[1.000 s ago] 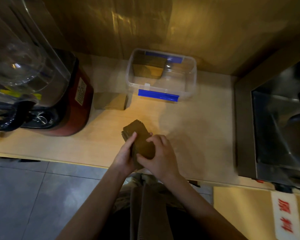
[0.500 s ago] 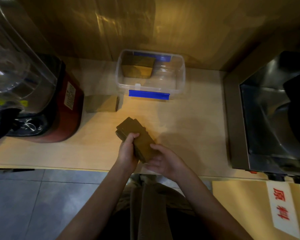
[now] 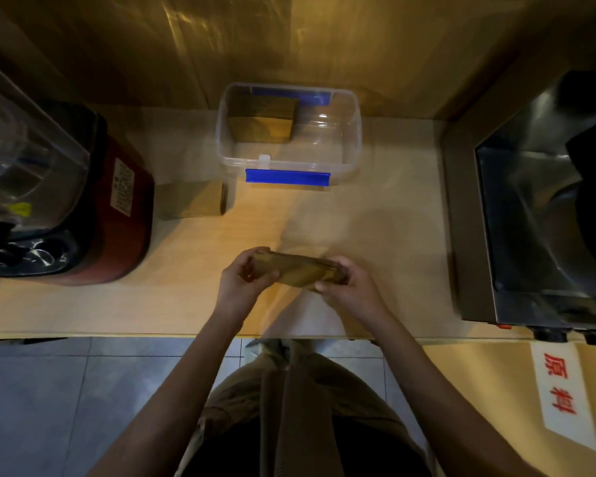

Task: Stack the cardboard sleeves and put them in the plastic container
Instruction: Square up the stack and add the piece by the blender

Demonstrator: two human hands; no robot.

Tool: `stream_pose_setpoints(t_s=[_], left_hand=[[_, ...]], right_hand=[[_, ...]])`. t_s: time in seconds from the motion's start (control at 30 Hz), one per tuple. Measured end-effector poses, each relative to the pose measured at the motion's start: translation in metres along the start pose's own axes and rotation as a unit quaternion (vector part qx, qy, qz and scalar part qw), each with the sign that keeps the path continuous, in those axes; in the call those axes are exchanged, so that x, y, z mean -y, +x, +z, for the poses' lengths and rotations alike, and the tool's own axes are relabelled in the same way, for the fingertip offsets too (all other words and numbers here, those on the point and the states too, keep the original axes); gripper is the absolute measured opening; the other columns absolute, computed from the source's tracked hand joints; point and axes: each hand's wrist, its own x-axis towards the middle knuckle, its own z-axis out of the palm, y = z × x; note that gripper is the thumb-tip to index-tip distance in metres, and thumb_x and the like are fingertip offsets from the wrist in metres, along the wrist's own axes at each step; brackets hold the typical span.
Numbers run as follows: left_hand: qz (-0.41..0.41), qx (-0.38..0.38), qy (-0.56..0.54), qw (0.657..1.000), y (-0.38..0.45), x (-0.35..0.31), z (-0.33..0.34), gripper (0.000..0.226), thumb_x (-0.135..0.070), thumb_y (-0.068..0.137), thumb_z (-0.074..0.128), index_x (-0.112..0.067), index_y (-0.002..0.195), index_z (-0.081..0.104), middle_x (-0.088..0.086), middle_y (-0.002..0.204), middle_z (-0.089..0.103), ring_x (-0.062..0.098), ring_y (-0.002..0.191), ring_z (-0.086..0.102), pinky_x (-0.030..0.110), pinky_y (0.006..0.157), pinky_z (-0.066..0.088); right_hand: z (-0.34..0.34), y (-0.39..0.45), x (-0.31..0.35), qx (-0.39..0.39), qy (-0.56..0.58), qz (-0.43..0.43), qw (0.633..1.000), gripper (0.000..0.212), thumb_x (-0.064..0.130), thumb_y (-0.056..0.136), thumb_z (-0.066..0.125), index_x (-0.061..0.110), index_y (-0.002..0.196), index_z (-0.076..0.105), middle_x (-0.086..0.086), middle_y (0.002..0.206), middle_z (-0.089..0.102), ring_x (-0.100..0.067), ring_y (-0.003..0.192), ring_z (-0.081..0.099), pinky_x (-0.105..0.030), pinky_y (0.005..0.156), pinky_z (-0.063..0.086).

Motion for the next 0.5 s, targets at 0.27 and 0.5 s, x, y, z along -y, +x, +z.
stream_pose_setpoints(t_s=[0.27, 0.5], left_hand=[[0.032, -0.037, 0.132, 0.990, 0.014, 0.026, 0.007, 0.054, -0.001, 0.078, 0.061, -0.013, 0.127, 0.042, 0.009, 0.124, 0.053, 0.024, 0.118, 0.049, 0.039, 0.102, 0.043], [0.012, -0.058, 0.155, 0.986, 0.015, 0.032, 0.016, 0.055, -0.004, 0.084, 0.053, -0.017, 0.134, 0.035, 0.011, 0.134, 0.052, 0.023, 0.123, 0.049, 0.039, 0.103, 0.042]], right_hand=[[0.023, 0.024, -0.021, -0.088, -0.040, -0.057, 0.994, 0.040, -0.003, 0.081, 0.060, 0.010, 0.117, 0.052, 0.002, 0.110, 0.054, -0.012, 0.104, 0.052, -0.009, 0.084, 0.044], [0.036, 0.024, -0.030, -0.127, -0.035, -0.022, 0.991, 0.037, 0.003, 0.085, 0.058, 0.013, 0.120, 0.052, 0.003, 0.107, 0.057, -0.011, 0.093, 0.057, 0.001, 0.073, 0.041]])
